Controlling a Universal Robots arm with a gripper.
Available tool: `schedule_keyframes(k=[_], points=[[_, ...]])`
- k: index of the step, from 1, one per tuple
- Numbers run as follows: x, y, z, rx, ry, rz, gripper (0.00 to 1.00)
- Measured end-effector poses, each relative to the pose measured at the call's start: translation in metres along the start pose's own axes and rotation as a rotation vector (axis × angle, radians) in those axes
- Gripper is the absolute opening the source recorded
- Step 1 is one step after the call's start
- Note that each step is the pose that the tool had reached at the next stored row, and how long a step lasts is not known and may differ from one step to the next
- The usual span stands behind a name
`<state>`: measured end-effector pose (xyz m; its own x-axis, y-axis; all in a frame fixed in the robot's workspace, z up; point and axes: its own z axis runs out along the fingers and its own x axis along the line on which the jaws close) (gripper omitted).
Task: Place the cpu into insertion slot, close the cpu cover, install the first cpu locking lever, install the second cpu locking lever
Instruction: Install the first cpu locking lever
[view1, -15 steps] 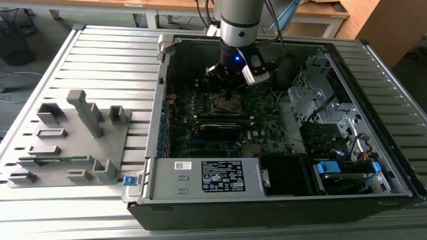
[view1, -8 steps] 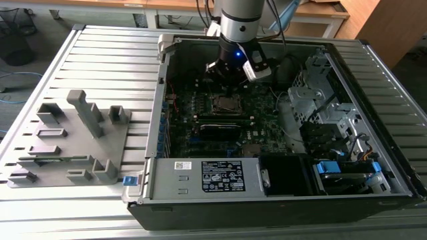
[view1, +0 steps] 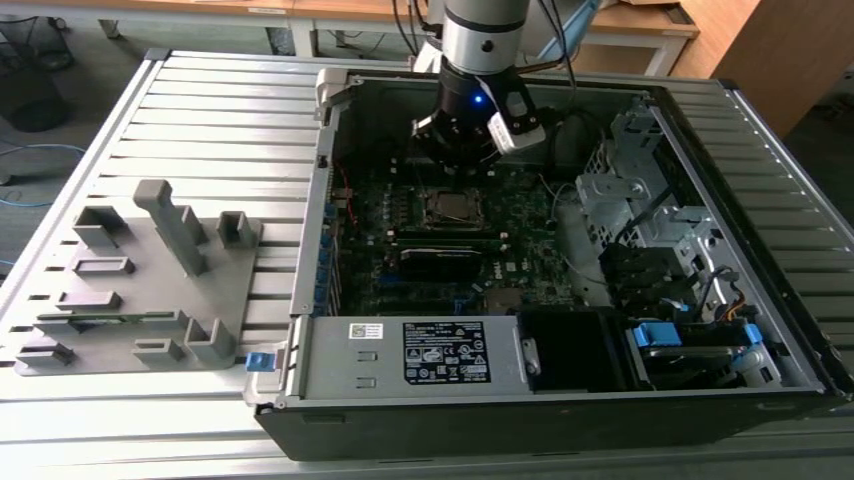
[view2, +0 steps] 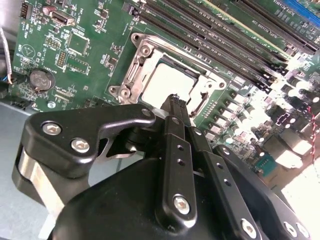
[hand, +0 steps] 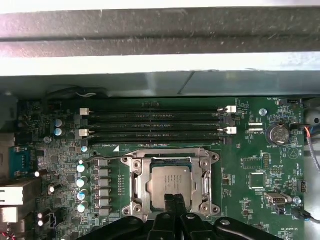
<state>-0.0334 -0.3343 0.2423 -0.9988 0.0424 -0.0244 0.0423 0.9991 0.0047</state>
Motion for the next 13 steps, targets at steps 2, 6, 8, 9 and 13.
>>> schedule_keyframes(k=[2,6,8,9,13], points=[[0.0001,0.0000,0.0000,0.0006,-0.0001,0.000,0.11],[0.0042,-0.0001,0.0003,0.0057,-0.0006,0.000,0.11],[0.0089,-0.0001,0.0006,0.0100,-0.0014,0.000,0.11],[0.0115,-0.0002,0.0006,0.0123,-0.0016,0.000,0.11],[0.0227,-0.0004,0.0012,0.0195,-0.0033,-0.001,0.11]])
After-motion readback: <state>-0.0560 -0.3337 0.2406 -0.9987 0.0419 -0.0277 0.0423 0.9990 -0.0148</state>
